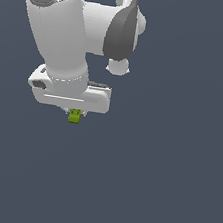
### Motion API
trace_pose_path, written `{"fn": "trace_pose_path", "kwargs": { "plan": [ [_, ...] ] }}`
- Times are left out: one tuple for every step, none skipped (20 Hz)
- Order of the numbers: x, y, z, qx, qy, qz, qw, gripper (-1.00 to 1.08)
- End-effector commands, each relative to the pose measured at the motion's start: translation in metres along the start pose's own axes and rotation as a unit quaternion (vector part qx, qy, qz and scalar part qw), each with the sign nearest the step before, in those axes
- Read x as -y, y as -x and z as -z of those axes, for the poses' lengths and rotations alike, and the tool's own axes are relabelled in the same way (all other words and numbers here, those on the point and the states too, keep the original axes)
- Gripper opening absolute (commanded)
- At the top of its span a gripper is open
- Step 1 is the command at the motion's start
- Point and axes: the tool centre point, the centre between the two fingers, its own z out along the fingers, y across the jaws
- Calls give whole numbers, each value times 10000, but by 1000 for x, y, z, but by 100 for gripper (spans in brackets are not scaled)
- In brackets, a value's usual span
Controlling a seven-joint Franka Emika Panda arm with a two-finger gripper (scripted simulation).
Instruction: Pick up the object and move it to a goal position.
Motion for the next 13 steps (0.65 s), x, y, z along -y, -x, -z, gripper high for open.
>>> {"fn": "trace_pose_path", "kwargs": {
  "plan": [
    [-10, -2, 16, 7, 0, 8, 10000, -100],
    [-13, -3, 20, 7, 0, 8, 10000, -100],
    [-16, -4, 25, 7, 0, 8, 10000, -100],
    [-19, -5, 28, 7, 0, 8, 10000, -100],
    [-21, -5, 32, 7, 0, 8, 10000, -100],
    [-23, -6, 34, 7, 0, 8, 10000, -100],
    [-24, -6, 37, 7, 0, 8, 10000, -100],
    [-26, -7, 39, 7, 0, 8, 10000, -100],
    [-27, -7, 40, 7, 0, 8, 10000, -100],
    [-28, -8, 41, 7, 0, 8, 10000, -100],
    [-28, -8, 42, 7, 0, 8, 10000, -100],
    [-28, -8, 42, 7, 0, 8, 10000, -100],
    [-29, -8, 43, 7, 0, 8, 10000, -100]
  ]
}}
